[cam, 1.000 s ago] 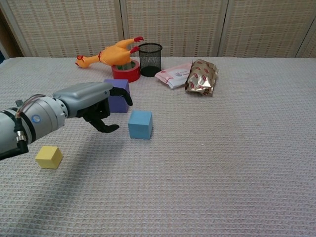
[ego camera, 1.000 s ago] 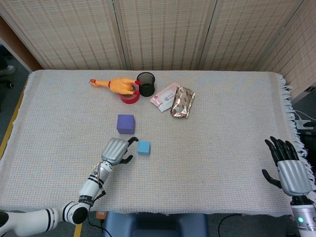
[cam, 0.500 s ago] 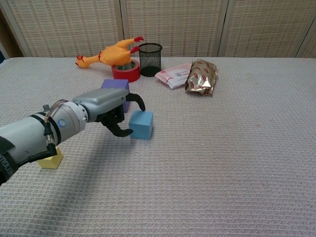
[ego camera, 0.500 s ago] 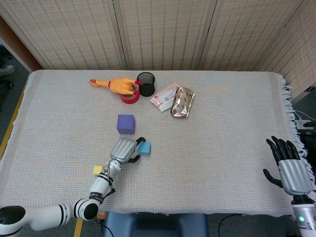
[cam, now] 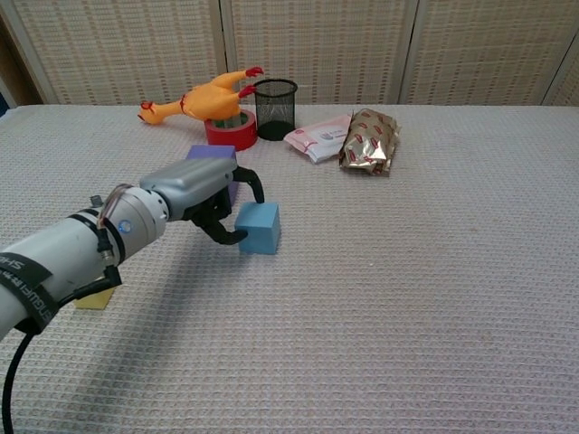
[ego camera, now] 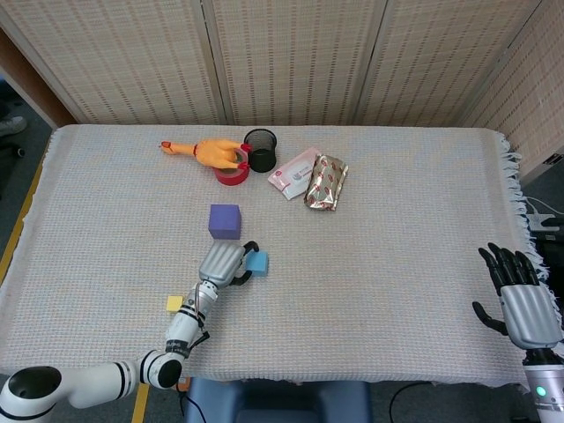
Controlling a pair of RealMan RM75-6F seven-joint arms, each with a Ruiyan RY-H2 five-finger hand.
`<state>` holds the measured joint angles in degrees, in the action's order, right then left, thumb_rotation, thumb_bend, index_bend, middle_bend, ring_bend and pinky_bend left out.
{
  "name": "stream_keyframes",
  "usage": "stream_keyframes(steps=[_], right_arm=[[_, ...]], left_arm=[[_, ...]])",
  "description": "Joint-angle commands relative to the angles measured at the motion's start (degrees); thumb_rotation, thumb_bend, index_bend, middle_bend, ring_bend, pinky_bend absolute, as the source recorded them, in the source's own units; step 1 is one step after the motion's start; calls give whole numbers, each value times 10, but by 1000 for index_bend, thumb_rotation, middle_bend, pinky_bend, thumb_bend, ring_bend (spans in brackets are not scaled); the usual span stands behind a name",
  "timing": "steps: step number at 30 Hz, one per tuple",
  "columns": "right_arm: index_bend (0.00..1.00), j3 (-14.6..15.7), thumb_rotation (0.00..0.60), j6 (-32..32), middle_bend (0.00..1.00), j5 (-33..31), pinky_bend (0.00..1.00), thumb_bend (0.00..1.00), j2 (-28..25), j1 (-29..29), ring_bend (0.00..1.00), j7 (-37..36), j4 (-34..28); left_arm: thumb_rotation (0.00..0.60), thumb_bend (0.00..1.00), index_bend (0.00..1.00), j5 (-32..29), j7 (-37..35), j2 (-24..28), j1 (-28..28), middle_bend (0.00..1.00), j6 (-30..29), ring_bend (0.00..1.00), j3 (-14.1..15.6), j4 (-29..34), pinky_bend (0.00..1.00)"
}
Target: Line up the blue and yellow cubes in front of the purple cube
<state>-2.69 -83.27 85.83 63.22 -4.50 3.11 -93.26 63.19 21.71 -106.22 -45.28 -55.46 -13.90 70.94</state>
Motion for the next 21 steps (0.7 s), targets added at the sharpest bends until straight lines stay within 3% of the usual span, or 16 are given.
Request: stream_keyframes(steps=[1, 11, 21], right_arm=[[0, 1, 600, 0, 0, 1, 0, 39, 0, 0, 0, 1, 0], [0, 1, 600, 4, 0, -1, 0, 38, 1, -1, 0, 6, -2], [0, 1, 600, 9, 0, -3, 0, 38, 6, -4, 0, 15, -2]], left_arm=[[600, 353, 548, 11, -8, 2, 3, 1000, -9, 1000, 5, 3, 1000], [600, 353, 560, 39, -12, 45, 33, 1000, -59, 1000, 16, 31, 1000], [600, 352, 543, -8, -20, 49, 32, 1000, -21, 1000, 4, -19, 1000]])
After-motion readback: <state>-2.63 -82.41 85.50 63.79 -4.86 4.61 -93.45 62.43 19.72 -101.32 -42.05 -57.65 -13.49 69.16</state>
